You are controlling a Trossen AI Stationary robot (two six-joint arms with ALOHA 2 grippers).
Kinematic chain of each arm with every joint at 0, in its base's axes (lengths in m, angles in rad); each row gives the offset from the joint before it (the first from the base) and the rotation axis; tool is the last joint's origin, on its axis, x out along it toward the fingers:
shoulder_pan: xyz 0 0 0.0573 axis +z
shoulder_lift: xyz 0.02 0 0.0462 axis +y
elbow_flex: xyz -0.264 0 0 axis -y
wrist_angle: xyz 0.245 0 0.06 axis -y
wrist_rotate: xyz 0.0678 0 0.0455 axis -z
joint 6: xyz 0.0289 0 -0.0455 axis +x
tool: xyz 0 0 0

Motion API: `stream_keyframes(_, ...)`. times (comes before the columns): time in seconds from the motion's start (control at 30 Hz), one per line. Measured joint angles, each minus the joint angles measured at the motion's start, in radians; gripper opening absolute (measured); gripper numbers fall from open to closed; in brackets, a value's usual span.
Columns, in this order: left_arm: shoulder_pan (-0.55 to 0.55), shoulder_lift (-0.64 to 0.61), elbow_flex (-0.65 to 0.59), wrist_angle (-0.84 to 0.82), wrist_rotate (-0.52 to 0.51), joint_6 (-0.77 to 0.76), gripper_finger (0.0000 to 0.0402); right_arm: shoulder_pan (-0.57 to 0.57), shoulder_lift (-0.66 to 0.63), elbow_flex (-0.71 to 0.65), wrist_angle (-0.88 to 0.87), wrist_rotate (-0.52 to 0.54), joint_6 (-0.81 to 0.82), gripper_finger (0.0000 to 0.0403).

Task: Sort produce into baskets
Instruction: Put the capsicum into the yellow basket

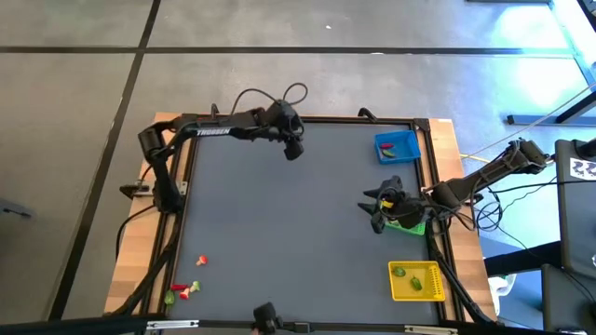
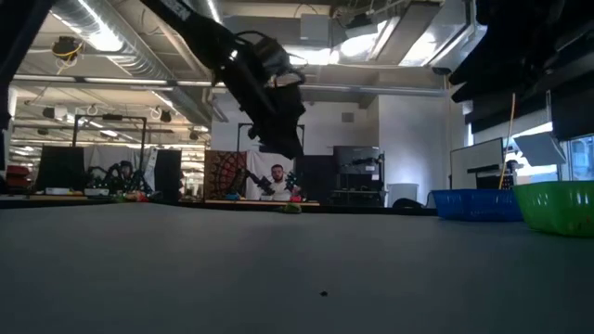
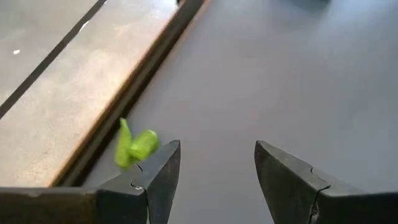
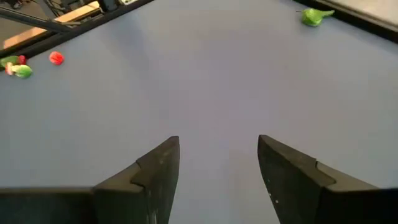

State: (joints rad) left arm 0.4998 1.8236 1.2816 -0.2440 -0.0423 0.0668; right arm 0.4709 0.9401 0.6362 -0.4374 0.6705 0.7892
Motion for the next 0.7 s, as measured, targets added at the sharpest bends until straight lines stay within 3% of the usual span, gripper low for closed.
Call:
stream_keyframes(0.3, 0.085, 0.131, 0.13, -0.029, 0.063, 0.015, 0.0203, 0.0, 0.0, 0.0, -0.007, 0.003, -0.016, 0.0216)
stream_keyframes(0.53, 0.098, 0.255, 0.307, -0.194, 0.11, 0.018, 0.0203, 0.0, 0.0, 0.0, -0.006, 0.047, -0.055, 0.0216)
stream_keyframes(0.7, 0.114, 0.319, 0.326, -0.155, 0.108, 0.071, 0.0203, 0.0, 0.0, 0.0, -0.008, 0.048, -0.064, 0.0216)
